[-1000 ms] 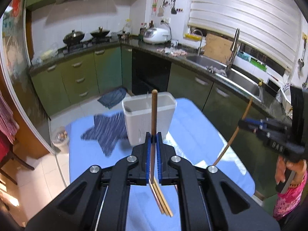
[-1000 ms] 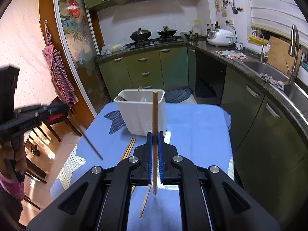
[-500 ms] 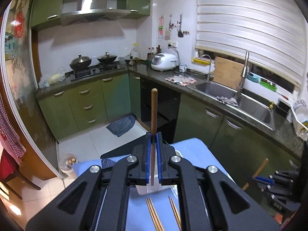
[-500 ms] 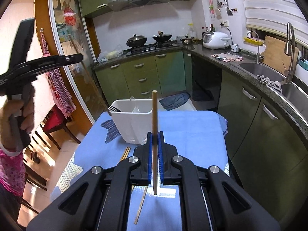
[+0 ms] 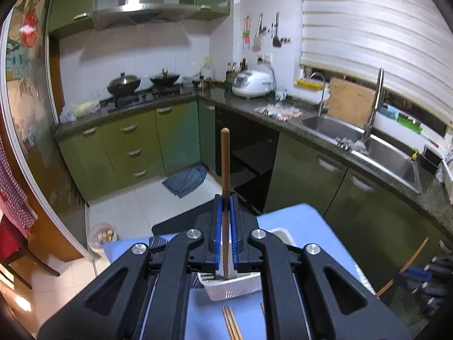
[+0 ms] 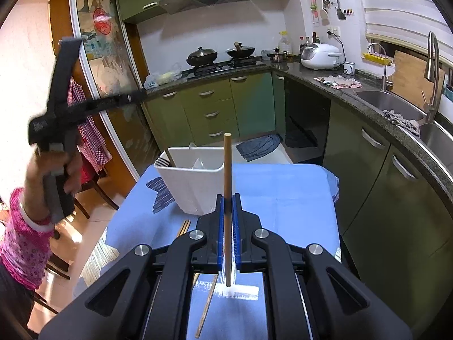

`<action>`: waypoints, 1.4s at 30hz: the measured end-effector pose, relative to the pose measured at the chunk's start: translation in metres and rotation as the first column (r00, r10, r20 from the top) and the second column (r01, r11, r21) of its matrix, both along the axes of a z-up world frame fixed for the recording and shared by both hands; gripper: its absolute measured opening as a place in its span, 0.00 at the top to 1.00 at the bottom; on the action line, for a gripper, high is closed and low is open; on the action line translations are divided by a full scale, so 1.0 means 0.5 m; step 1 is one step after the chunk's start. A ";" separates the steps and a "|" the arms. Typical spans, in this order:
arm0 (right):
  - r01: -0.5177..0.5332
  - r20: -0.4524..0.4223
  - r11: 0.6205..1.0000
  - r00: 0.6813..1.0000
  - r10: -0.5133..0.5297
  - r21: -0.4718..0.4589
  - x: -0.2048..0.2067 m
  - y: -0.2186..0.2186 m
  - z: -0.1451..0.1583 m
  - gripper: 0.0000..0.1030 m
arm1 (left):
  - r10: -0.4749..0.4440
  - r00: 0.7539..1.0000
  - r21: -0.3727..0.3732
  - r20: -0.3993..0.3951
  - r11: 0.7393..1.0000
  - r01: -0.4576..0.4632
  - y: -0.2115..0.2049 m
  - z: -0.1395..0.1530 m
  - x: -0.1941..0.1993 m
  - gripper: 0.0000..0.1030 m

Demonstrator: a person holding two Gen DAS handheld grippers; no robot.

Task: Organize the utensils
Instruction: 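Drop the chopstick into the white holder with the left tool while the right tool carries its chopstick, then drop the held chopstick into the white holder by opening the right tool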

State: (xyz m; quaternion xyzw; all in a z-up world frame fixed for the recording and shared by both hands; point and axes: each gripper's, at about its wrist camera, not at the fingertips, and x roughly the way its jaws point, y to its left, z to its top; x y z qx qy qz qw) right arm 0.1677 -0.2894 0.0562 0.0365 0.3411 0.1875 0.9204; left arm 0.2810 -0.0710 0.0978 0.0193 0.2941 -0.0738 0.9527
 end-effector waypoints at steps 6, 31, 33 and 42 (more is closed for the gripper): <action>0.000 0.020 1.000 1.000 0.000 0.021 0.049 0.014 0.051 0.94 | -0.013 0.998 0.010 -0.066 1.000 0.013 0.016 -0.056 0.002 0.78; 0.064 0.033 0.995 0.997 -0.067 0.074 0.311 0.136 0.056 0.87 | -0.059 0.995 -0.016 -0.079 0.998 0.058 0.082 -0.065 -0.180 0.67; 0.055 0.042 0.997 0.997 -0.058 0.059 0.299 0.141 0.054 0.84 | -0.063 0.993 -0.014 -0.097 0.998 0.062 0.079 -0.075 -0.185 0.67; 0.028 0.057 0.999 0.998 -0.030 0.044 0.161 0.098 0.054 0.75 | -0.068 0.966 -0.065 -0.248 0.996 0.053 0.075 -0.207 -0.210 0.67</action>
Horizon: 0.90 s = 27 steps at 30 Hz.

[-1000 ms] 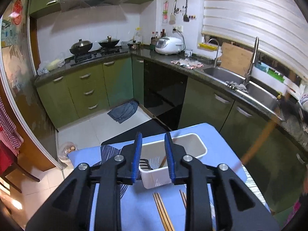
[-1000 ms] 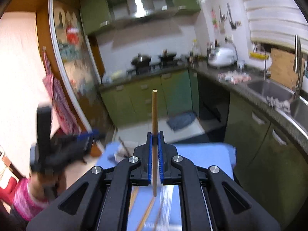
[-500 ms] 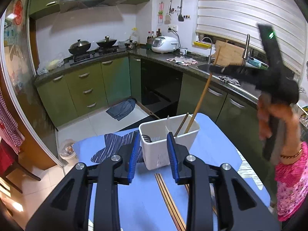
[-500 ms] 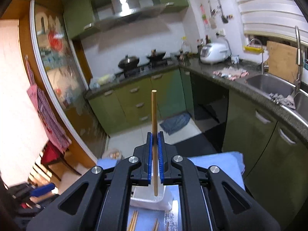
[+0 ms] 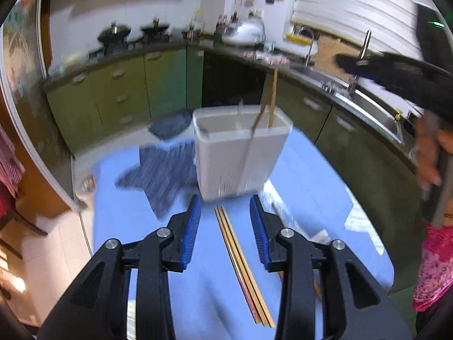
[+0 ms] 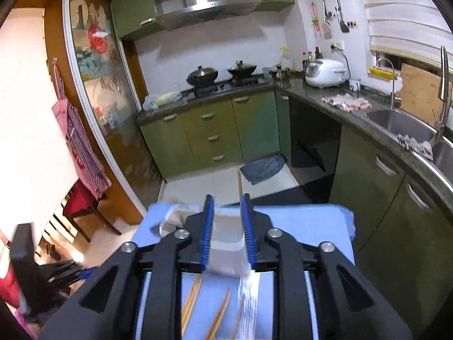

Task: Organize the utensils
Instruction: 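Drop the held chopstick into the white holder by opening the right tool, then grasp another wooden chopstick with the left tool while the right tool grasps one too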

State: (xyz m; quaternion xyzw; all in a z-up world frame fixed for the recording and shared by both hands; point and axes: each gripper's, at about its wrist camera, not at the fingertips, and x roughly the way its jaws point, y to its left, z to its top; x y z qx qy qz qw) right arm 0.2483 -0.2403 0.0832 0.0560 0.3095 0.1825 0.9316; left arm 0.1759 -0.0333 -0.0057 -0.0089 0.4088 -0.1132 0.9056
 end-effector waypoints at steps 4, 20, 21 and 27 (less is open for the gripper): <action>-0.012 -0.080 0.999 0.997 0.008 -0.049 -0.069 -0.023 -0.095 0.73 | 0.029 0.990 0.000 -0.136 1.000 -0.029 -0.005 -0.103 0.023 0.67; -0.004 -0.284 0.998 0.959 -0.014 -0.062 -0.109 -0.105 -0.314 0.73 | 0.081 0.930 0.062 -0.358 0.996 -0.063 -0.047 -0.268 0.111 0.77; -0.003 -0.287 0.998 0.958 -0.014 -0.059 -0.104 -0.105 -0.311 0.73 | 0.086 0.927 0.071 -0.365 0.995 -0.064 -0.049 -0.274 0.113 0.77; -0.005 -0.302 0.999 0.953 -0.011 -0.052 -0.097 -0.105 -0.316 0.73 | 0.108 0.914 0.116 -0.392 0.991 -0.068 -0.052 -0.285 0.122 0.77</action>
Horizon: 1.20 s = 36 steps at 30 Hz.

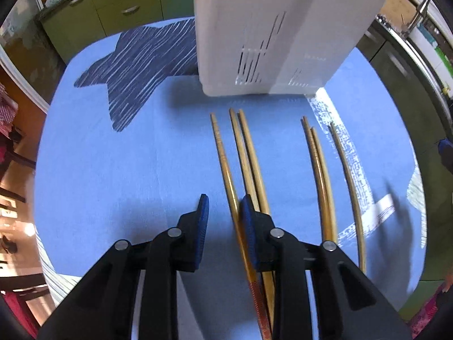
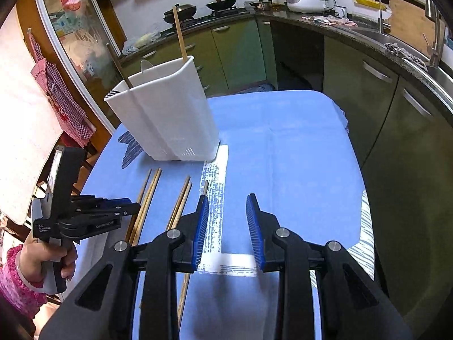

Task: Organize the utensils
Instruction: 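Grasp another wooden chopstick with the left tool while the right tool grasps one too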

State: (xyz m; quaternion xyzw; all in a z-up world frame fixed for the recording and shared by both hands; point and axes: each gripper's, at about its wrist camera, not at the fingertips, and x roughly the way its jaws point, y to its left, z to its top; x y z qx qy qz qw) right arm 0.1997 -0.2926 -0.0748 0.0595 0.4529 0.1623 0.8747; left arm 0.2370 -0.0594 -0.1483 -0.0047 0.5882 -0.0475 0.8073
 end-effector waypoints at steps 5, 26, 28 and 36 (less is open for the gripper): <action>-0.015 -0.012 1.000 1.000 0.015 -0.014 0.005 0.017 -0.003 0.69 | 0.000 1.000 0.037 -0.010 0.999 0.000 -0.015 -0.001 0.018 0.88; -0.150 -0.283 0.969 0.955 0.090 -0.197 0.101 0.167 -0.138 0.69 | -0.005 0.968 -0.042 0.252 0.999 0.016 0.055 0.155 -0.085 0.94; -0.151 -0.296 0.964 0.952 0.082 -0.219 0.111 0.183 -0.148 0.69 | -0.010 0.962 -0.040 0.273 0.999 0.022 0.060 0.170 -0.095 0.94; -0.156 -0.317 0.947 0.946 0.062 -0.280 0.128 0.224 -0.171 0.78 | -0.030 0.943 -0.044 0.332 0.998 0.047 0.066 0.211 -0.142 0.94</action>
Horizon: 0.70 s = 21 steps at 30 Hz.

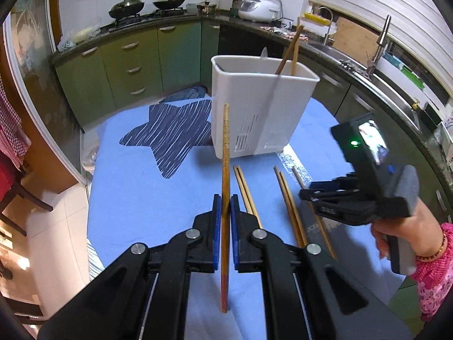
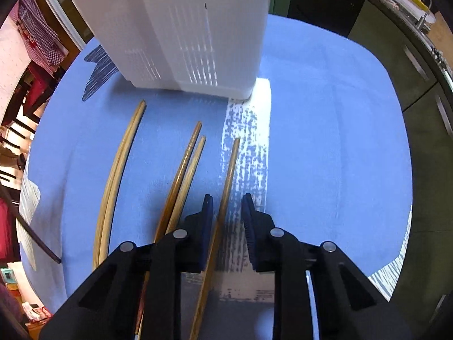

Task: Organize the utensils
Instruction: 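Grasp another wooden chopstick with the left tool while the right tool grasps one too, then lift the chopsticks and carry them over the white holder with both tools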

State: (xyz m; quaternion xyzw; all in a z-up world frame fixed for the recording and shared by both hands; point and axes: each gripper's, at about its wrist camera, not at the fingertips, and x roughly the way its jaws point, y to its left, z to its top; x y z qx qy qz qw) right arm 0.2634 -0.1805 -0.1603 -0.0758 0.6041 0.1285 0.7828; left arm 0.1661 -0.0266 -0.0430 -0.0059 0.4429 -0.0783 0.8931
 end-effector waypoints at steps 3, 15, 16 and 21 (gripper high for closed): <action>0.005 0.001 1.000 1.000 -0.005 -0.002 0.004 0.004 -0.002 0.79 | -0.012 1.000 0.004 0.014 1.000 0.012 -0.002 0.006 -0.010 0.94; 0.000 -0.007 0.996 1.000 0.001 0.086 0.005 0.003 0.011 0.94 | -0.023 0.999 0.001 0.024 1.000 0.023 -0.003 0.011 -0.028 0.94; -0.003 0.003 0.995 1.000 0.002 0.100 -0.002 -0.007 0.022 0.94 | -0.024 0.999 0.001 0.026 1.000 0.024 -0.003 0.012 -0.030 0.94; -0.020 0.114 0.987 0.993 0.001 0.160 -0.058 -0.045 0.108 0.94 | -0.028 0.999 -0.001 0.036 1.000 0.028 0.003 0.021 -0.041 0.94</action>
